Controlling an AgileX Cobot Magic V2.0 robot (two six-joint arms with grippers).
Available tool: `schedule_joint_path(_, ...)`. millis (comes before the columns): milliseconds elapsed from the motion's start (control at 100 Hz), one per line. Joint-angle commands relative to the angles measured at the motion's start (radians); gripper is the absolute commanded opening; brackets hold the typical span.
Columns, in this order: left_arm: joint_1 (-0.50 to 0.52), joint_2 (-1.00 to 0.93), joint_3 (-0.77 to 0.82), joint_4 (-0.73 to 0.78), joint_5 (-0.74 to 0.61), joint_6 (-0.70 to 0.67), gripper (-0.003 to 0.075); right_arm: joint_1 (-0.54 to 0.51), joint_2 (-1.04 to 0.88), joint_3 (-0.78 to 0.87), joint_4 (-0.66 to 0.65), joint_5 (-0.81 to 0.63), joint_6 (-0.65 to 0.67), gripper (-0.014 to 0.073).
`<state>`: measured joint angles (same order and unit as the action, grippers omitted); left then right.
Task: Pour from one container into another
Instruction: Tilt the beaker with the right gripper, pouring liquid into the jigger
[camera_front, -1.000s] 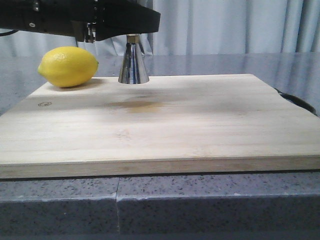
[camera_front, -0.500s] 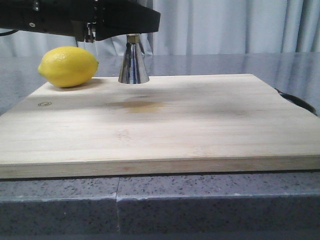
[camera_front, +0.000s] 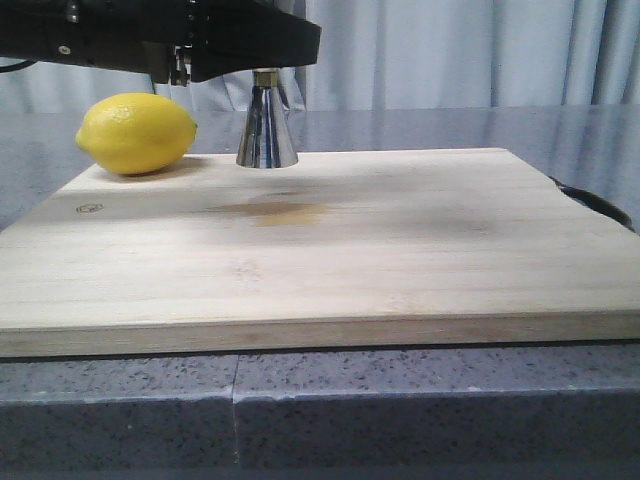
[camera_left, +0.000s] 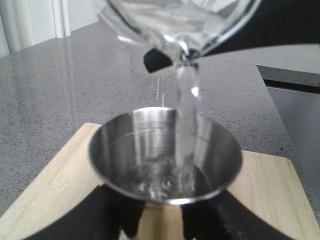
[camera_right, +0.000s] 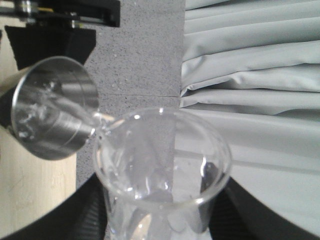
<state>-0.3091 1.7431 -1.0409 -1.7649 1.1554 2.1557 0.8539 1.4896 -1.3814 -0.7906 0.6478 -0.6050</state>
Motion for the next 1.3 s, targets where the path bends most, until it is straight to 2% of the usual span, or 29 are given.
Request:
schedule_joint_path(0, -0.01, -0.048, -0.029, -0.085, 0.093, -0.006, 0.0259, 0.0, -0.035, -0.039, -0.062, -0.04, -0.006, 0.0258)
schedule_joint_path(290, -0.01, -0.048, -0.029, -0.085, 0.093, -0.006, 0.0259, 0.002, -0.035, -0.039, -0.075, -0.04, -0.048, 0.0258)
schedule_joint_path(820, -0.01, -0.048, -0.029, -0.085, 0.093, -0.006, 0.0259, 0.004, -0.035, -0.039, -0.157, -0.047, -0.048, 0.0258)
schedule_joint_path(1170, -0.01, -0.048, -0.029, -0.085, 0.093, -0.006, 0.0259, 0.004, -0.035, -0.039, -0.156, -0.059, -0.048, 0.0258)
schedule_joint_path(1290, -0.01, -0.048, -0.029, -0.085, 0.093, -0.006, 0.0259, 0.004, -0.035, -0.039, -0.134, -0.059, 0.042, 0.0258)
